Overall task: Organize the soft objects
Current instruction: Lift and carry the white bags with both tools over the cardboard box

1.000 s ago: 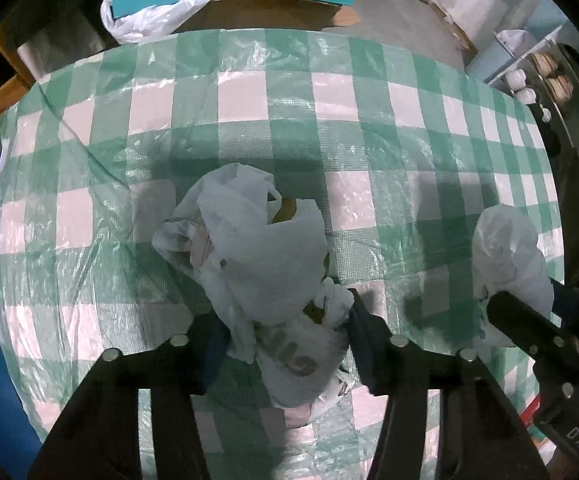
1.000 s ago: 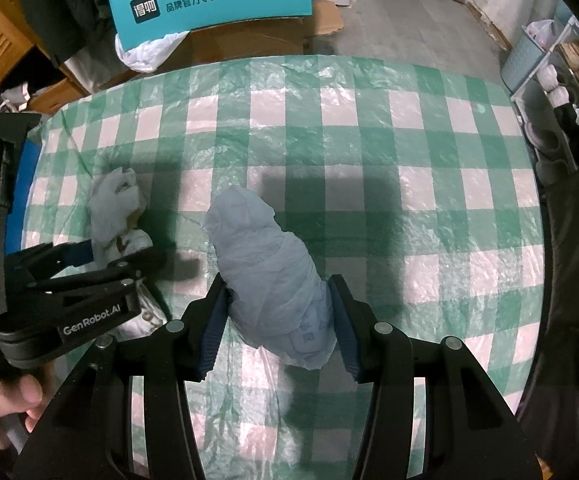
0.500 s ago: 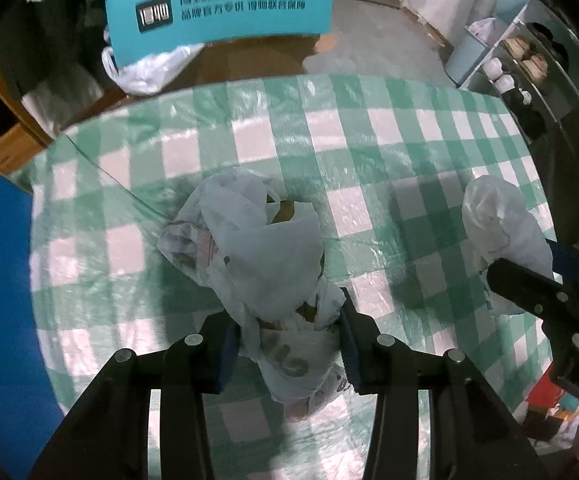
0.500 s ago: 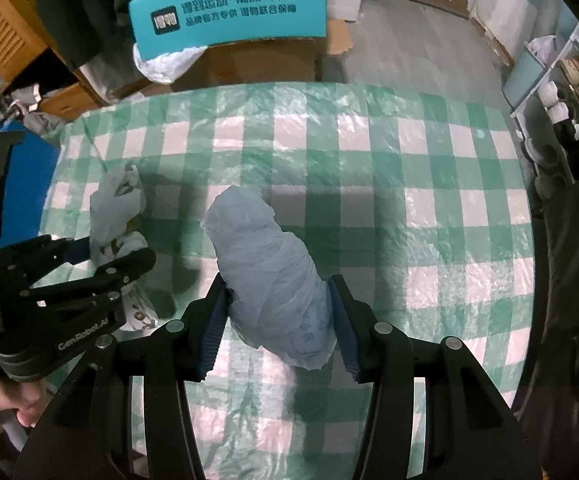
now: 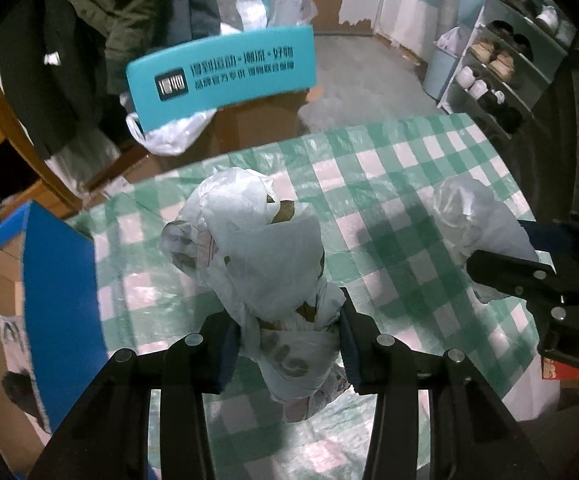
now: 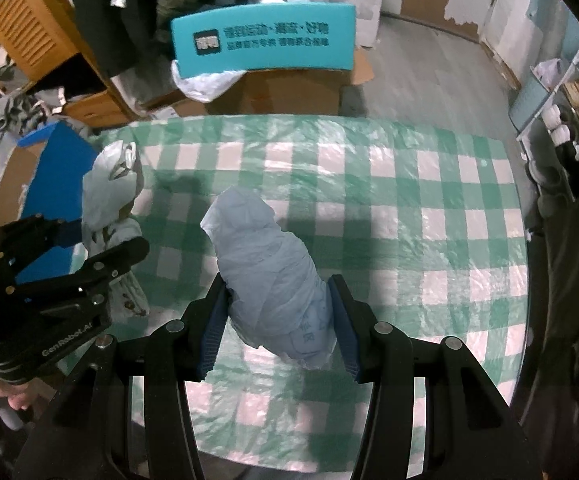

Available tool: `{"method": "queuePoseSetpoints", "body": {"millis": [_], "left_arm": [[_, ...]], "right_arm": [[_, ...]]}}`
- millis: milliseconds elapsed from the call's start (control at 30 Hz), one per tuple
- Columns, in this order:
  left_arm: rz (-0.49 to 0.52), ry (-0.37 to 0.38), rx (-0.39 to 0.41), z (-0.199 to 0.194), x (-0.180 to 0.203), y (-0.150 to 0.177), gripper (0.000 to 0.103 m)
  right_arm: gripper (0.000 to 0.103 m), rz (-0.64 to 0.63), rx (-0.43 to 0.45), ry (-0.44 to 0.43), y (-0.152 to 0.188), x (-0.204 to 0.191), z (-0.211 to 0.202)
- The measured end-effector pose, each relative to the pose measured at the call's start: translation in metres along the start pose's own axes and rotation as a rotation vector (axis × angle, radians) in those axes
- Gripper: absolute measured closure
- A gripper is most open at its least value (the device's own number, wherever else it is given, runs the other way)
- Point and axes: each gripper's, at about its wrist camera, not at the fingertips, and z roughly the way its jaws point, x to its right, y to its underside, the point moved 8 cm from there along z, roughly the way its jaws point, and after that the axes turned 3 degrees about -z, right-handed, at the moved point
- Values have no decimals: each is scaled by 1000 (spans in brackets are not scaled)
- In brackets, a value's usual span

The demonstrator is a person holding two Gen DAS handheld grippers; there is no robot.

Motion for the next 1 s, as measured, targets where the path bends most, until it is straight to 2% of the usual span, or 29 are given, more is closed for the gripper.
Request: {"method": "queuePoseSetpoints", "body": {"millis": [467,1000], "left_arm": [[12,-5,119,-73,-41,-4,59],[-18,-49,163,-115,-98,16,59]], "right_arm": [[54,-75,87,-40,-15,-58,-32],[54,-166,107,-97,-27,-123,-43]]}}
